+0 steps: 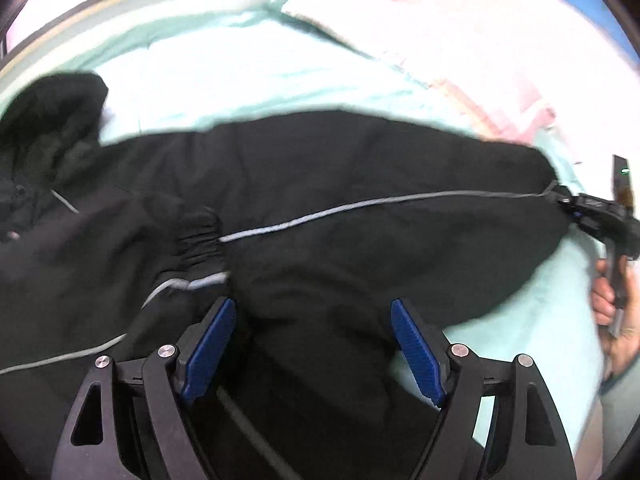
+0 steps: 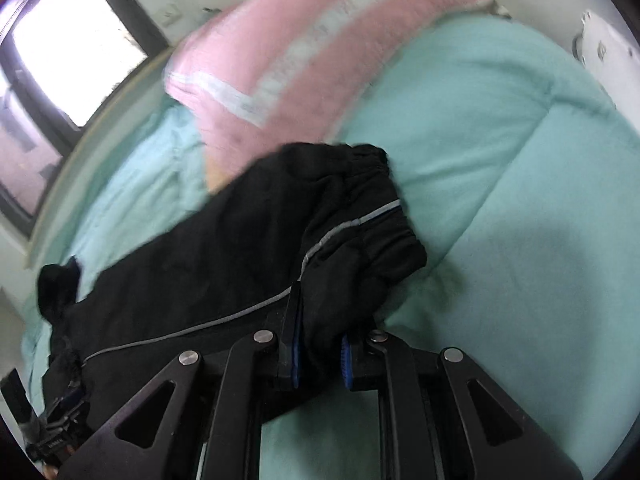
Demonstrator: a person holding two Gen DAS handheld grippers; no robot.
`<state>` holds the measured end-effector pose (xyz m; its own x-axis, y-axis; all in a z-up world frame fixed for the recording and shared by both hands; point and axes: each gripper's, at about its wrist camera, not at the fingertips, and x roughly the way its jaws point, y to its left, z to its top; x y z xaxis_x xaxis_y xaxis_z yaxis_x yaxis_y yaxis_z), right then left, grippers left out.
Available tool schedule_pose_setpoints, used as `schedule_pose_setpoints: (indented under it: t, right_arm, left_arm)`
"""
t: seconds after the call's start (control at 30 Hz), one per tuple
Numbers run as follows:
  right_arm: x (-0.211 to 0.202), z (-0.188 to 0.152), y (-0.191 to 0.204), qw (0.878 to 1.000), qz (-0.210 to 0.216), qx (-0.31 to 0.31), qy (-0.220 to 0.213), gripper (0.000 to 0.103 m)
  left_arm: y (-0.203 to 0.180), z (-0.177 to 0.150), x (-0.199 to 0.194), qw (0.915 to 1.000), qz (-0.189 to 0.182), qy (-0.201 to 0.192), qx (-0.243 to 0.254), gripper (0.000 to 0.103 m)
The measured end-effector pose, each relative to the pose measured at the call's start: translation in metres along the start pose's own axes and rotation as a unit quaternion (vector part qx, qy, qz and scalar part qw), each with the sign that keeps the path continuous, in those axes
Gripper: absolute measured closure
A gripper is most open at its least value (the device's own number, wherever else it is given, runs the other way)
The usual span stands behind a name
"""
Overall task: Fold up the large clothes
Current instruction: 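Lift the second sleeve with the right tool and carry it over the jacket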
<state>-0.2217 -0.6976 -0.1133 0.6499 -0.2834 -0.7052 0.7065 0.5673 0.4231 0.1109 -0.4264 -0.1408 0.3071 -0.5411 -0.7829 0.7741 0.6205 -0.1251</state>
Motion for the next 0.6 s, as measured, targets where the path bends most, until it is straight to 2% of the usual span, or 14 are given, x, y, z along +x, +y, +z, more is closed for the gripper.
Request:
schedule_pose_setpoints:
  t: [0.1, 0.23, 0.37, 0.43, 0.6]
  right_arm:
    - [-0.03, 0.002, 0.025, 0.999, 0.026, -0.031, -0.025, 0.085]
    - [-0.076, 0.003, 0.093, 0.992, 0.062, -0.087, -0.06, 0.085]
    - [-0.112, -0.013, 0.186, 0.98, 0.095, -0.156, -0.074, 0.085]
    - [-0.122, -0.029, 0.241, 0.972, 0.101, -0.198, -0.076, 0.085]
    - [-0.122, -0.082, 0.358, 0.95, 0.141, -0.273, -0.059, 0.085]
  left_arm:
    - [0.004, -0.007, -0.053, 0.9989, 0.009, -0.043, 0.016, 0.021]
    - [0.039, -0.017, -0.104, 0.9972, 0.037, -0.065, -0.006, 0.021]
    - [0.09, -0.036, -0.146, 0.9925, 0.084, -0.079, -0.04, 0.021]
    - [0.119, -0.053, -0.163, 0.9895, 0.106, -0.067, -0.071, 0.021]
    - [0.167, -0.093, -0.206, 0.9831, 0.114, -0.082, -0.117, 0.021]
